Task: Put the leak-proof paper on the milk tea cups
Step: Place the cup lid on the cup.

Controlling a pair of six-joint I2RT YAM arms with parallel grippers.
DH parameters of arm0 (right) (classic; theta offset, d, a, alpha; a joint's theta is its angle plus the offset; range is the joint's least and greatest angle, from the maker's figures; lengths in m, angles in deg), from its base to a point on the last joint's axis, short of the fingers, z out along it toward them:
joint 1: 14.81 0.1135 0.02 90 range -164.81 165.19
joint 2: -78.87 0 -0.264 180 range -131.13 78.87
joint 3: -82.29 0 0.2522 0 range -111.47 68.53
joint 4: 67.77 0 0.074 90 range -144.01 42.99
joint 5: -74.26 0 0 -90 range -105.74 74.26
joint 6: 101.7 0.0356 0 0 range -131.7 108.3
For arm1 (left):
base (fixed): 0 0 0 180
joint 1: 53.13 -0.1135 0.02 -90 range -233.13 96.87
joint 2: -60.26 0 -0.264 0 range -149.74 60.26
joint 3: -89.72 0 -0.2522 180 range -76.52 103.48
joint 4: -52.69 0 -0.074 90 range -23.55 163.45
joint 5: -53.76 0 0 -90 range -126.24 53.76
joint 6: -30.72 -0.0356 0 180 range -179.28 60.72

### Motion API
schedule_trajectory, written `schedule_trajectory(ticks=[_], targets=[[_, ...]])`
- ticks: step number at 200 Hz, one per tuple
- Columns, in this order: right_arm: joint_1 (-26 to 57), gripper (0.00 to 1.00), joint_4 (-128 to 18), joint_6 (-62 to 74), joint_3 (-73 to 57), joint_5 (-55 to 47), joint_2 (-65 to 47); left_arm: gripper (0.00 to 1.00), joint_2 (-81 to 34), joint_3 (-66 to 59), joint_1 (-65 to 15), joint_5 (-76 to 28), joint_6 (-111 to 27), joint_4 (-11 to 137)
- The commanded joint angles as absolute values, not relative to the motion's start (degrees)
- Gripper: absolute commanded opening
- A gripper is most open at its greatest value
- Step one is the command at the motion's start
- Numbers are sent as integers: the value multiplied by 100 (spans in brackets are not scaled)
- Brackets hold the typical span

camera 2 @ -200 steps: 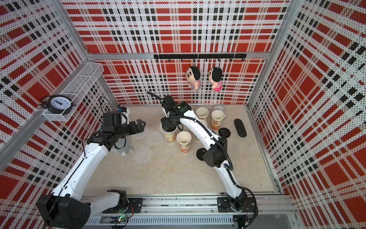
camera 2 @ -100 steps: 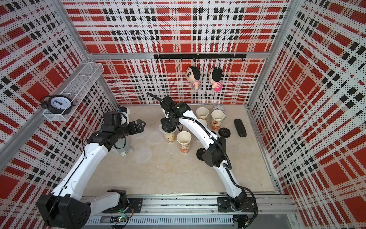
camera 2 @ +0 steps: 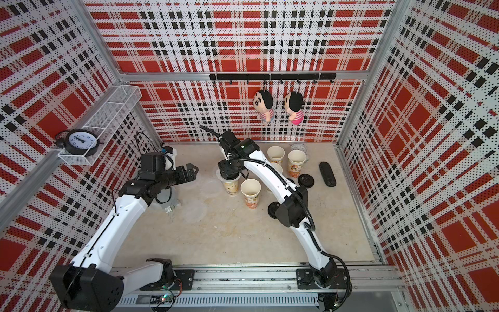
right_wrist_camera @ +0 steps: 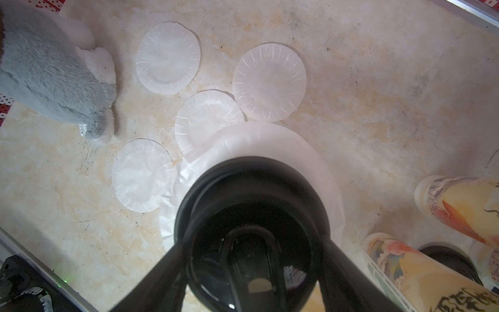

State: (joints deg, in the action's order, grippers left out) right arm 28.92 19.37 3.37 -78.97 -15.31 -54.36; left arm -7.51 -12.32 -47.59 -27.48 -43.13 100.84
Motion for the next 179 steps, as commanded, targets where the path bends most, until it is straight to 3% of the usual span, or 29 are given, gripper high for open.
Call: schedule_trajectory(ticks=[1, 179], targets=[[2940, 75, 1914, 344, -8027, -1500, -5543, 98, -626, -1296, -4830, -2759, -4416, 10121], [2984, 81, 1801, 431, -8020, -1388, -5535, 98, -640, -1324, -4847, -2657, -4442, 10114]])
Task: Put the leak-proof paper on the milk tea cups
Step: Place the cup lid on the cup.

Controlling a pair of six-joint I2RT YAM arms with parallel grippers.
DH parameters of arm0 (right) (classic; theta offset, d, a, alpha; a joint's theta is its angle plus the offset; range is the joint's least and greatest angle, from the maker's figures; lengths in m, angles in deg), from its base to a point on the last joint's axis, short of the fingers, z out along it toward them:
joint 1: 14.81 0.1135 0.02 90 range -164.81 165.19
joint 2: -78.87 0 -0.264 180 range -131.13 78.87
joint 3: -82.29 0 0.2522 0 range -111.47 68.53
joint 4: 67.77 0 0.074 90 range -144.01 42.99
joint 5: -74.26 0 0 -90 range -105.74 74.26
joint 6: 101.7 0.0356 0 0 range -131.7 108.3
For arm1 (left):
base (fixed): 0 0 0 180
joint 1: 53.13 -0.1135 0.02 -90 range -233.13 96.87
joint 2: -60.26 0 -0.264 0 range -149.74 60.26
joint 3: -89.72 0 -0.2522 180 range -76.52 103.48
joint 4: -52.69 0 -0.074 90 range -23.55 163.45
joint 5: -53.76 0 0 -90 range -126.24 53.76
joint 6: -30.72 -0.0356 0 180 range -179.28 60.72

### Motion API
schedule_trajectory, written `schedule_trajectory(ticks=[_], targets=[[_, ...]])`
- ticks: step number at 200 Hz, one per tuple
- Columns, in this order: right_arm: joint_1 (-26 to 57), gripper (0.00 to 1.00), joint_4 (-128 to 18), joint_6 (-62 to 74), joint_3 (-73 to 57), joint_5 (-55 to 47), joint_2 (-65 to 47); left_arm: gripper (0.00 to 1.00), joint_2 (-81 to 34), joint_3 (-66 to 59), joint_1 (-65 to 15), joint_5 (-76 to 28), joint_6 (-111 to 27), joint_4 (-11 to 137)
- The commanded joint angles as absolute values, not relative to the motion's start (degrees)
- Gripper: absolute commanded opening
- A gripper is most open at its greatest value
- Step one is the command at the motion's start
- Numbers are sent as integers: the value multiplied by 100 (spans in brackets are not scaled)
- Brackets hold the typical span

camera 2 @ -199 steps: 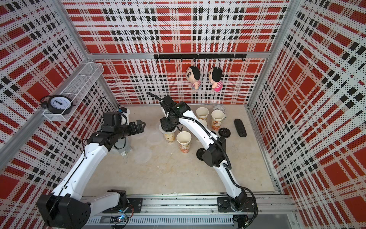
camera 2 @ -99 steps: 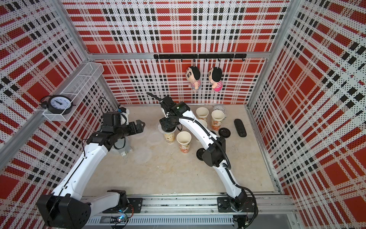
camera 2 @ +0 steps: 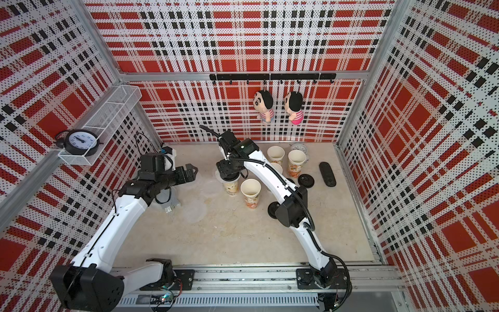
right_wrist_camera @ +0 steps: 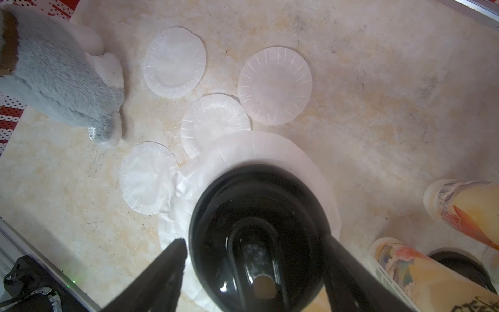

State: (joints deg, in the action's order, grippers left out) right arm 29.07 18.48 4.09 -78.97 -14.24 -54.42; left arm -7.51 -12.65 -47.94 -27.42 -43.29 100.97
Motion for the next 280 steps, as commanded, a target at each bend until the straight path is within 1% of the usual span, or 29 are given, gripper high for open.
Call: schedule_trajectory(ticks=[1, 35, 76, 137, 139, 144, 161, 191, 230, 280], targets=[[2984, 81, 1799, 435, -8019, -1389, -5534, 98, -642, -1324, -4852, -2652, -4442, 10115], [2984, 83, 1662, 511, -7985, -1348, -5482, 99, -747, -1217, -4746, -2636, -4504, 10132], [2984, 85, 1513, 596, -7852, -1359, -5352, 99, -1041, -893, -4348, -2926, -4543, 10192], [2822, 89, 1293, 703, -7316, -1552, -4741, 99, -1453, -340, -3942, -3506, -4582, 10251], [2814, 89, 1293, 703, -7285, -1552, -4683, 99, -1475, -322, -3795, -3535, -4583, 10273], [2802, 91, 1181, 744, -7208, -1584, -4605, 99, -1540, -257, -3713, -3601, -4592, 10295], [2751, 91, 910, 861, -6675, -1676, -4180, 100, -1713, -70, -3576, -3785, -4624, 10360], [2635, 92, 217, 1017, -5637, -1492, -3366, 100, -1933, 256, -3446, -3982, -4606, 10422], [2558, 91, -62, 1148, -4620, -1688, -2657, 100, -2311, 723, -3162, -4159, -4676, 10589], [2081, 88, -802, 1498, -2498, -1689, -1256, 99, -3152, 1339, -2764, -4564, -4889, 10900]])
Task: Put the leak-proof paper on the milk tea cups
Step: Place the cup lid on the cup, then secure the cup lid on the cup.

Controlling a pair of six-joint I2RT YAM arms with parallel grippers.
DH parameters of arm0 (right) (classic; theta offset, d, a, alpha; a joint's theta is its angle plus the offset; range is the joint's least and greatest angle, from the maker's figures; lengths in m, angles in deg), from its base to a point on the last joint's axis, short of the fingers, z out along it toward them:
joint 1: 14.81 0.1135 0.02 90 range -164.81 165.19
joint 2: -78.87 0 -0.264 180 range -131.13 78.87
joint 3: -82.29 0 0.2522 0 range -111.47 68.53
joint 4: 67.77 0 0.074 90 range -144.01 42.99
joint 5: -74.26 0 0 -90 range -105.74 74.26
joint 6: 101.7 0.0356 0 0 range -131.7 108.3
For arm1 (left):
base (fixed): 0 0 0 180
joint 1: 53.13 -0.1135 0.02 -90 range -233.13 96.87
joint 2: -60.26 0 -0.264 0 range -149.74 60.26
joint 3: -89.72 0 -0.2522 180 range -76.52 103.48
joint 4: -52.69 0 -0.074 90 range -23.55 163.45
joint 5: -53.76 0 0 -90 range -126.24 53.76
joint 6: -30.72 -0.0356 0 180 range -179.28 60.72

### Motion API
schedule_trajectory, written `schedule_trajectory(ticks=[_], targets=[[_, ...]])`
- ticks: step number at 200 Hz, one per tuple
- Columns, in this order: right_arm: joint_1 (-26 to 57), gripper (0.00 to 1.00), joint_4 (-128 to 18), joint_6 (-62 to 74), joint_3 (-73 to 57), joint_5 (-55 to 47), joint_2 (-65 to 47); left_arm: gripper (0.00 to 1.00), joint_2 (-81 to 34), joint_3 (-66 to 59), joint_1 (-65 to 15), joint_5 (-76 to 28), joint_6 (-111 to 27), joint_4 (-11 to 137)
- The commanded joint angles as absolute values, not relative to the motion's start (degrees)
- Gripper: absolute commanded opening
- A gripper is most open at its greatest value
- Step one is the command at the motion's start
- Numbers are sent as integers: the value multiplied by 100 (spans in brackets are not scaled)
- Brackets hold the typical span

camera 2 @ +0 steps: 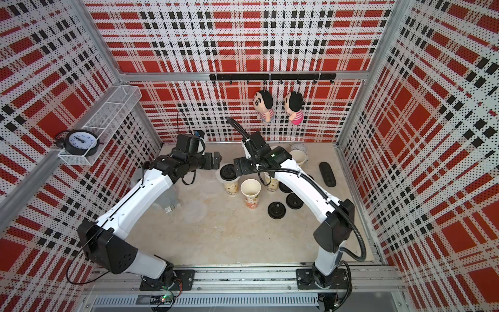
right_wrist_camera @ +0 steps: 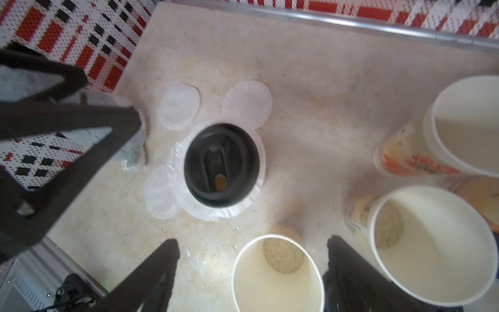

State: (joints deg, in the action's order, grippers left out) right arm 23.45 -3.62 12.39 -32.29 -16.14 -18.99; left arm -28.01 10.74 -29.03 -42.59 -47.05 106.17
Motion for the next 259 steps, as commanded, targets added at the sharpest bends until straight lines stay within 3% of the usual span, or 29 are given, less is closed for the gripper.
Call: schedule_trajectory(ticks=[1, 68, 159, 206, 259], targets=[[2067, 88, -812, 1504, -2459, -1688, -1233, 99, -3173, 1357, -2755, -4573, -4894, 10908], [1773, 87, -969, 1726, -826, -1745, -18, 96, -3897, 1691, -2388, -4927, -4873, 11160], [1754, 87, -1152, 1819, -451, -1645, 109, 96, -3662, 1810, -2368, -5120, -4744, 11168], [1763, 83, -1151, 1649, -981, -1318, -462, 96, -3417, 1712, -2367, -5108, -4702, 11197], [1946, 82, -786, 1241, -2465, -1393, -1943, 97, -3177, 1627, -2416, -5135, -4597, 11197]])
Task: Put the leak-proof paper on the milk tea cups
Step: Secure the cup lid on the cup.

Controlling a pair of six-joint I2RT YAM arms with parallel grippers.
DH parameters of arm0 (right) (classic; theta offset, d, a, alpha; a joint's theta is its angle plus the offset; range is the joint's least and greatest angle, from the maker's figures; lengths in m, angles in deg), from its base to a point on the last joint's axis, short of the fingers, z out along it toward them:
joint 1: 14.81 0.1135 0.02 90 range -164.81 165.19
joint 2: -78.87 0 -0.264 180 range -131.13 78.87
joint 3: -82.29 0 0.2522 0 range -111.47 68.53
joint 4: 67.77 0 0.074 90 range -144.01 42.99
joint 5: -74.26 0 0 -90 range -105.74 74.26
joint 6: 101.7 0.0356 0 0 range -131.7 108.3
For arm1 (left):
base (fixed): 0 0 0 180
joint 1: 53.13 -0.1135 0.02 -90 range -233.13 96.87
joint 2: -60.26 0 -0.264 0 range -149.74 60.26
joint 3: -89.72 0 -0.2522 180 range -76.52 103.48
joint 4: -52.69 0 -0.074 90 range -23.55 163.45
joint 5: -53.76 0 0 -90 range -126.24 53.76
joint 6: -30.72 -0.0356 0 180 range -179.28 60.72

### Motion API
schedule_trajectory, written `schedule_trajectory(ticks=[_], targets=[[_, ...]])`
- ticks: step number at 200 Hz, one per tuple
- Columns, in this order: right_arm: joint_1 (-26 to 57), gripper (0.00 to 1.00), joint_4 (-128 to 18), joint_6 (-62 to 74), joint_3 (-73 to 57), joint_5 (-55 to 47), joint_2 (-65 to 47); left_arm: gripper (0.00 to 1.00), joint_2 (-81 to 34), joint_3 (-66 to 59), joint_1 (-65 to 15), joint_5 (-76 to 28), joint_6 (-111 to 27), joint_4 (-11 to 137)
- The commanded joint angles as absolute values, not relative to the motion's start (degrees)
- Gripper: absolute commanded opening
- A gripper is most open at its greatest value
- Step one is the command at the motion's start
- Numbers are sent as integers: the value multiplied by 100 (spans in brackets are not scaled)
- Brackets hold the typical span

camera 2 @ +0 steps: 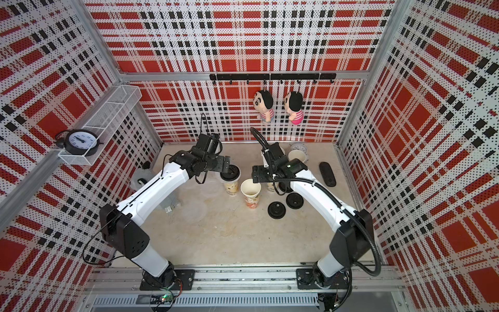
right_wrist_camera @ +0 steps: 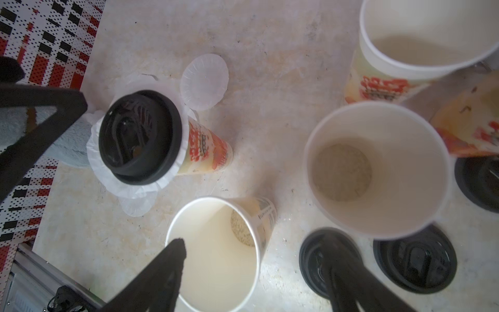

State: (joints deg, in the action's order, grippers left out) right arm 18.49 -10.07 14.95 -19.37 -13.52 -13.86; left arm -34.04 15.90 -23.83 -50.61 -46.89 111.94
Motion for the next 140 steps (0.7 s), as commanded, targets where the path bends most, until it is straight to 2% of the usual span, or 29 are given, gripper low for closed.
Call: schedule_trajectory(ticks=[1, 46, 140], targets=[[1946, 82, -782, 1240, -2491, -1395, -1976, 97, -3177, 1628, -2419, -5135, -4594, 11197], [1991, 82, -673, 1159, -2986, -1493, -2686, 97, -2986, 1469, -2531, -5118, -4551, 11189], [2201, 82, -507, 1099, -3593, -1486, -3263, 97, -2781, 1218, -2694, -5021, -4544, 11137]])
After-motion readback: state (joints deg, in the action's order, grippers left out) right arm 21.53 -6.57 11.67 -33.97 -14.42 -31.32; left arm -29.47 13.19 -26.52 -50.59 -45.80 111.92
